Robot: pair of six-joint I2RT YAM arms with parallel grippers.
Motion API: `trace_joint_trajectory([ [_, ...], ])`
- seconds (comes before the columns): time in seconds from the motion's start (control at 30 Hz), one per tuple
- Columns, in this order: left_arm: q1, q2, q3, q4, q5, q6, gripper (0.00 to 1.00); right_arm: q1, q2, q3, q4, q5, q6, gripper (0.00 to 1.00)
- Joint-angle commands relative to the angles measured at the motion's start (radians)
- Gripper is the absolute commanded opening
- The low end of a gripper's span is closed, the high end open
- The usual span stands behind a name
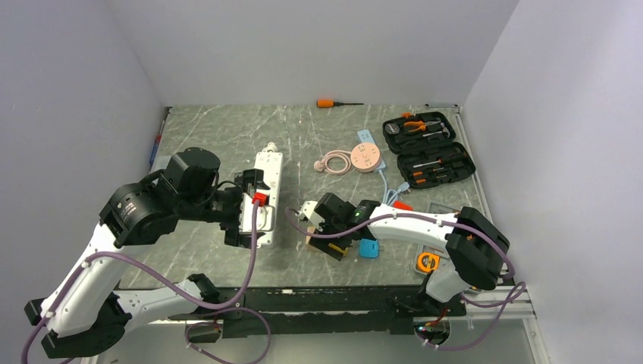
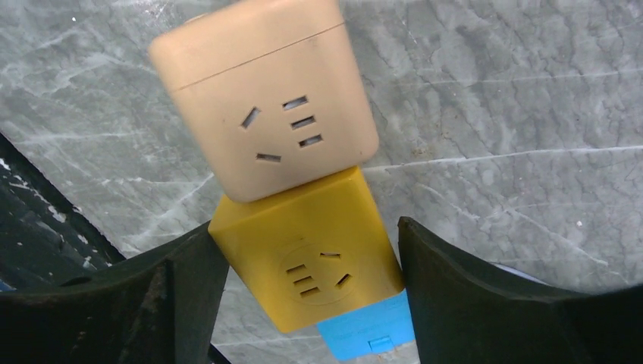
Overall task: Pull the plug off the socket
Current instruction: Remove the plug from the socket.
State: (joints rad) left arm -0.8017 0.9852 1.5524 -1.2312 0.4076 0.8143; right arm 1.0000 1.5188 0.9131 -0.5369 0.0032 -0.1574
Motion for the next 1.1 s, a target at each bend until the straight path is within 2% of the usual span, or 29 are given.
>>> trace_joint_trajectory([
  [0.0, 0.006, -0.008, 0.014, 0.033, 0.018, -0.020, 0.99, 0.011, -0.011, -0.031, 0.097, 0.023, 0.111, 0.72],
  [0.1, 0.007, -0.005, 0.023, 0.038, 0.007, -0.017, 0.99, 0.014, -0.031, -0.070, 0.132, 0.003, 0.168, 0.59],
  [0.17, 0.009, -0.001, 0.026, 0.039, 0.010, -0.020, 0.99, 0.017, -0.052, -0.096, 0.147, 0.003, 0.211, 0.58],
  [0.2, 0.010, 0.002, 0.027, 0.039, 0.015, -0.021, 0.99, 0.020, -0.062, -0.108, 0.154, 0.003, 0.226, 0.59],
  [0.3, 0.011, 0.009, 0.029, 0.040, 0.033, -0.029, 0.99, 0.032, -0.092, -0.143, 0.184, -0.007, 0.256, 0.80],
  [0.43, 0.015, 0.019, 0.037, 0.038, 0.039, -0.039, 0.99, 0.033, -0.083, -0.143, 0.179, -0.004, 0.283, 0.84],
  [0.53, 0.016, 0.023, 0.036, 0.040, 0.037, -0.040, 0.99, 0.034, -0.045, -0.126, 0.166, -0.005, 0.299, 0.83],
  [0.7, 0.017, 0.024, 0.025, 0.045, 0.044, -0.046, 0.99, 0.037, 0.005, -0.105, 0.180, -0.004, 0.336, 0.69],
  [0.83, 0.018, 0.026, 0.010, 0.051, 0.052, -0.046, 0.99, 0.039, -0.008, -0.111, 0.213, 0.023, 0.361, 0.46],
  [1.07, 0.022, 0.019, -0.051, 0.076, 0.045, -0.014, 0.99, 0.037, -0.197, -0.102, 0.202, 0.045, 0.360, 0.16],
])
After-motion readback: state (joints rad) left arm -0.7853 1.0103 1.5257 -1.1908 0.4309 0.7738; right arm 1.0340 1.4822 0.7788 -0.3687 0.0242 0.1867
